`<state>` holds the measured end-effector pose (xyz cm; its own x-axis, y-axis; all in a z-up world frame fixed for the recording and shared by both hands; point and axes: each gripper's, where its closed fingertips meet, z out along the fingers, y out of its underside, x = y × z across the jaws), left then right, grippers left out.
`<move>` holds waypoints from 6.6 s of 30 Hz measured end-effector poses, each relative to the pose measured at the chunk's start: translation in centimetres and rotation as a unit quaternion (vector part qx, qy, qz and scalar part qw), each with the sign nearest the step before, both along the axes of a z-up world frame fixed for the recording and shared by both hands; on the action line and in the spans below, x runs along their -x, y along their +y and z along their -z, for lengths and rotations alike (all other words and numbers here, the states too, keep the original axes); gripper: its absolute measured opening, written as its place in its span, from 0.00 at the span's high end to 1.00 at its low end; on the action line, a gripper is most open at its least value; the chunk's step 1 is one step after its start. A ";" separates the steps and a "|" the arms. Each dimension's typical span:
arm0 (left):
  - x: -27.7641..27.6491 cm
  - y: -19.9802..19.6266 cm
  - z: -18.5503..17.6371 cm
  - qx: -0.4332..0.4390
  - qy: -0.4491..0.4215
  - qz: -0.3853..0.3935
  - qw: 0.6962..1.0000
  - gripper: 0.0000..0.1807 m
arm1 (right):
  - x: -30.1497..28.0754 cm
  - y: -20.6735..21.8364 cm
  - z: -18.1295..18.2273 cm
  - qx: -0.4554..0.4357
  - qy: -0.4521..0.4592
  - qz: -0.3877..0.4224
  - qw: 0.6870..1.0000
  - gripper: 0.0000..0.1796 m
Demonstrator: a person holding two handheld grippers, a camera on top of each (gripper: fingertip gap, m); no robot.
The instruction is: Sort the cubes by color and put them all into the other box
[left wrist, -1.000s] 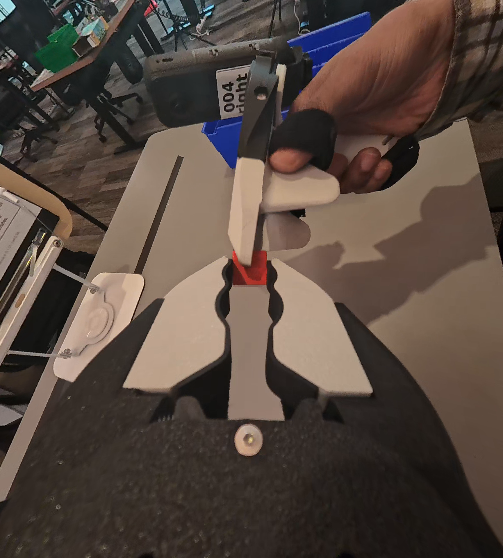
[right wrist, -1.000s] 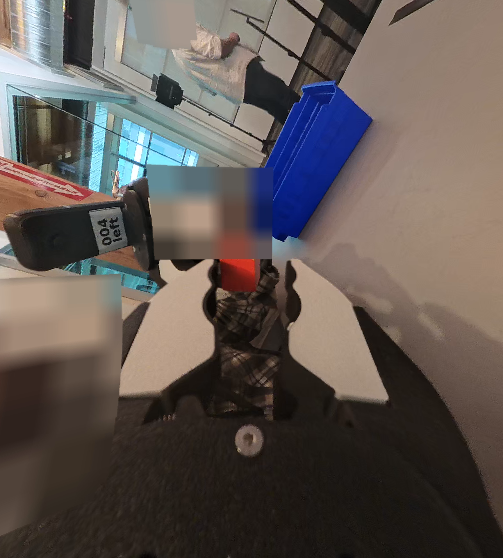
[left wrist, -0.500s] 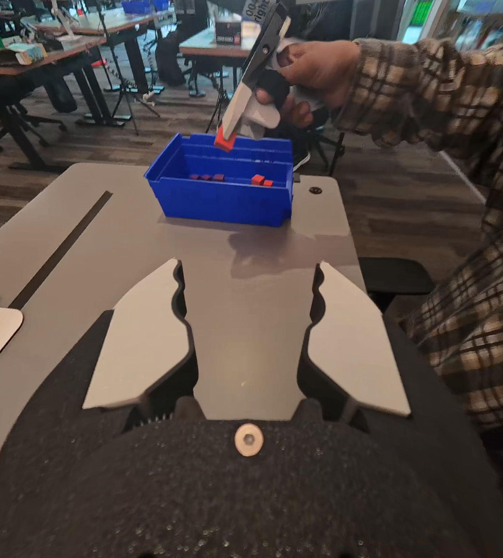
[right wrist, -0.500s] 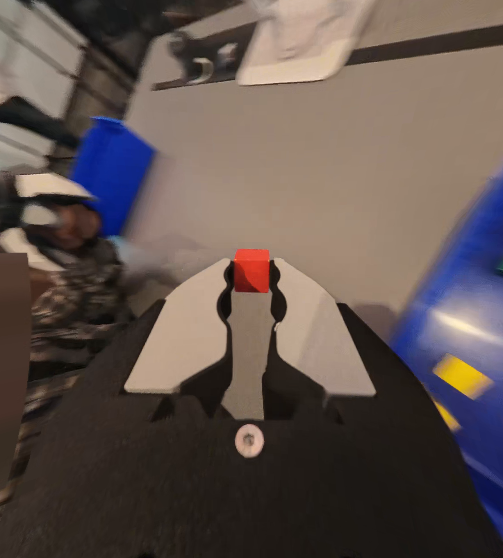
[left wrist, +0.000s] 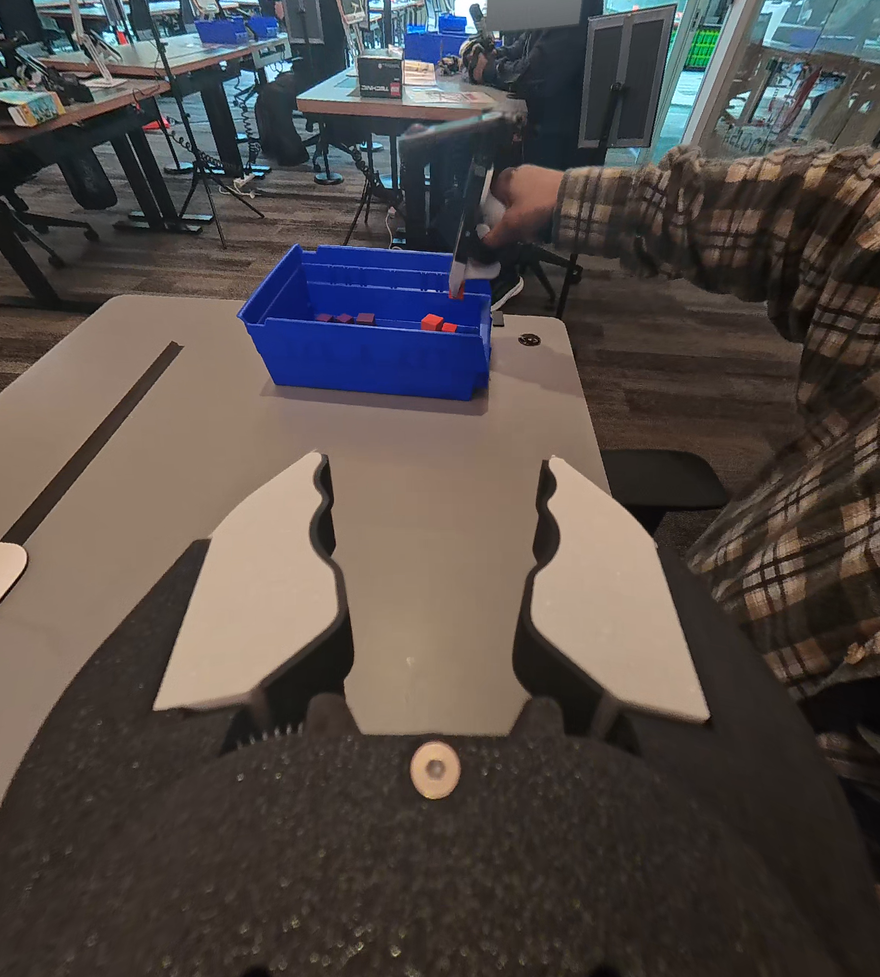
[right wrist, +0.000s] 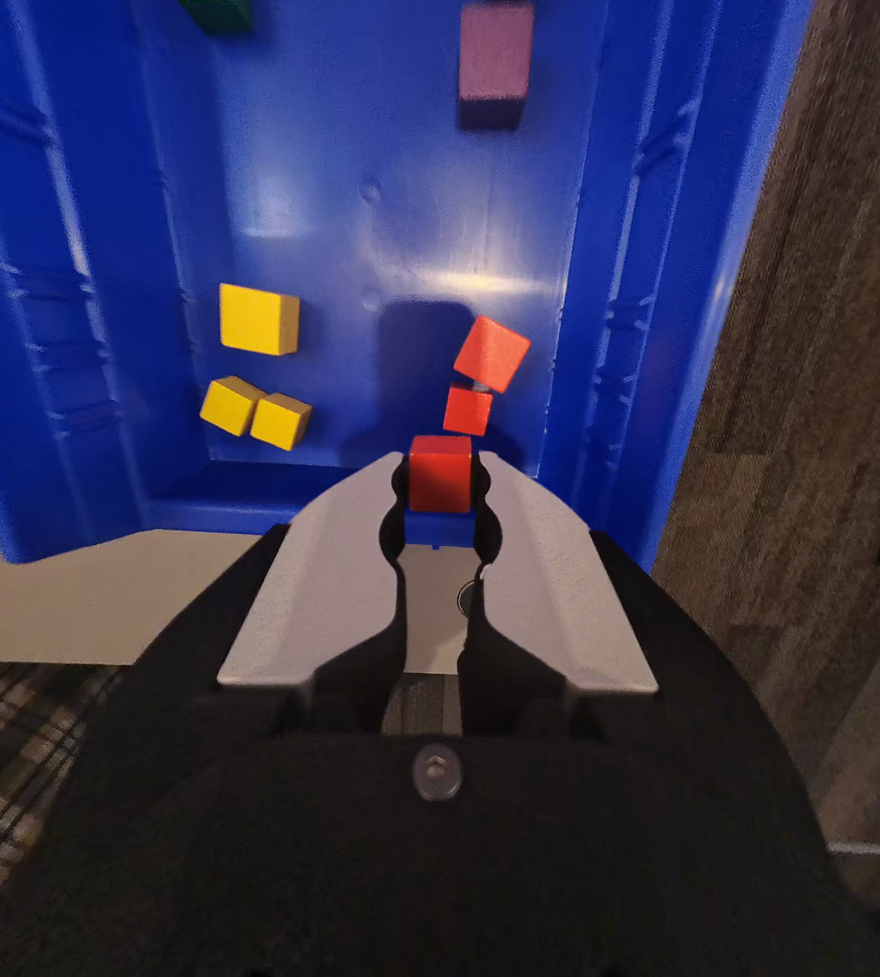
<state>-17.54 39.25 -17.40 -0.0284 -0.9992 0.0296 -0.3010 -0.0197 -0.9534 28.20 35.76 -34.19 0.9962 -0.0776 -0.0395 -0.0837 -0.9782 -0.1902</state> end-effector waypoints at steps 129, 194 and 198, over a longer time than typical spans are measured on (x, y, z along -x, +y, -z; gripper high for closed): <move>19.5 -0.9 6.1 0.069 -0.079 -0.314 0.944 0.62 | 16.9 1.3 -11.3 -0.530 0.119 -0.047 0.838 0.54; 20.0 0.3 7.9 0.087 -0.060 -0.325 0.940 0.63 | -5.8 6.0 3.2 0.125 0.063 0.098 0.985 0.89; 20.1 0.5 8.3 0.092 -0.057 -0.325 0.939 0.63 | -6.3 5.7 3.4 0.140 0.044 0.076 0.986 0.96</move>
<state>-37.64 39.76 -25.66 0.5729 -0.7844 0.2374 -0.0646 -0.3320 -0.9411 34.54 41.50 -37.60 0.9656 -0.2465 -0.0821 -0.2382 -0.9661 0.0997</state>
